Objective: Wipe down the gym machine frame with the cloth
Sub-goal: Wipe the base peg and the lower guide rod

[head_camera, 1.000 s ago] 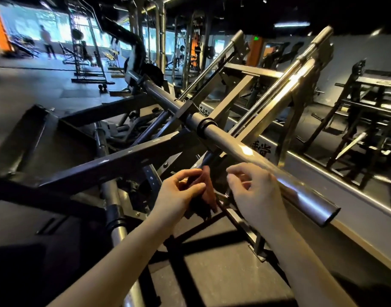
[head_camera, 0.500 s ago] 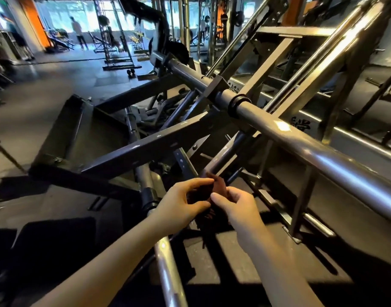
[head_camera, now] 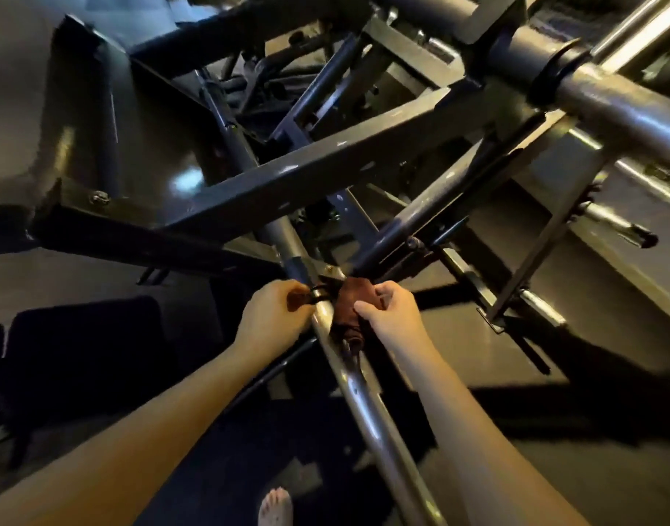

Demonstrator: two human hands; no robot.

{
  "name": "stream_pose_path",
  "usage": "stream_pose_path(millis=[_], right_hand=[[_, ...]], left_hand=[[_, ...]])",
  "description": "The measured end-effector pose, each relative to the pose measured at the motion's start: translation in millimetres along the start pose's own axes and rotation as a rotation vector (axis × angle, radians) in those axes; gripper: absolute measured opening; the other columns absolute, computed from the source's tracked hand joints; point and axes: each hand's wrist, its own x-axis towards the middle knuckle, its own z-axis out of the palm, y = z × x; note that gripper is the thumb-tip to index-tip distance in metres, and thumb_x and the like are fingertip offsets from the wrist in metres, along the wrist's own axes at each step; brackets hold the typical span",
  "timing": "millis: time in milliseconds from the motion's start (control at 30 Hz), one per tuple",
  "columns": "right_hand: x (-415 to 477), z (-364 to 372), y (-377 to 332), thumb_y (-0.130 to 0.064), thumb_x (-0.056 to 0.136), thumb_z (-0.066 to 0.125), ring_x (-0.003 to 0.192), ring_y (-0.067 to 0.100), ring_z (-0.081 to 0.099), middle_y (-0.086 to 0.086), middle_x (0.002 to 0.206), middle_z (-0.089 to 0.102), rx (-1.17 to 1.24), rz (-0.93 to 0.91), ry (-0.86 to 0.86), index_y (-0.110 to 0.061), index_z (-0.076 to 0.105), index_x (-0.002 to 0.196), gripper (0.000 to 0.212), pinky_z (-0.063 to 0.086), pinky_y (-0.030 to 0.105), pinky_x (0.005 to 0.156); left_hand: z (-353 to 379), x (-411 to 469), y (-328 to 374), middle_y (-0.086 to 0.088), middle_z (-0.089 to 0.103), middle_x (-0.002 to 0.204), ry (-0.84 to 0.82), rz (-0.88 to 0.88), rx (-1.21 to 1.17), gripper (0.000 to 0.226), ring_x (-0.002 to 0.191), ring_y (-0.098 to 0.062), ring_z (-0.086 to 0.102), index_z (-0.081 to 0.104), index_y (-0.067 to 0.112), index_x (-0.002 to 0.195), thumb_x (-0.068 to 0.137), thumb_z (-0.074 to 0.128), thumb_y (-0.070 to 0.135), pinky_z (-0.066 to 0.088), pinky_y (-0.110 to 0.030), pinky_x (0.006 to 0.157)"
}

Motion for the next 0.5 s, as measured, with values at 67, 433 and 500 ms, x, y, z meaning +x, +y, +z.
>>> stream_pose_path(millis=[67,433,500], right_hand=[[3,24,0,-0.029,0.089,0.076,0.088,0.016,0.065,-0.006,0.090,0.068,-0.112,-0.051,0.016,-0.026,0.062,0.092,0.014,0.051,0.033,0.078],[-28,11,10,-0.037,0.085,0.080,0.072,0.010,0.058,-0.005,0.077,0.061,-0.590,0.009,-0.211,-0.025,0.053,0.078,0.031,0.038,0.026,0.058],[-16,39,0,-0.041,0.082,0.081,0.071,0.010,0.054,-0.008,0.076,0.056,-0.588,-0.067,-0.130,-0.027,0.046,0.075,0.038,0.031,0.025,0.057]], left_hand=[[6,-2,-21,0.006,0.068,0.109,0.000,-0.058,-0.011,0.027,0.100,-0.012,0.067,0.071,0.027,0.114,0.088,0.077,0.026,0.057,-0.040,0.093],[17,5,-46,0.004,0.071,0.116,0.050,-0.027,-0.022,0.035,0.112,-0.017,0.062,0.071,0.020,0.127,0.094,0.070,0.031,0.053,-0.042,0.096],[16,6,-43,0.002,0.069,0.124,0.056,-0.025,-0.041,0.040,0.118,-0.016,0.060,0.067,0.020,0.133,0.094,0.071,0.029,0.050,-0.037,0.101]])
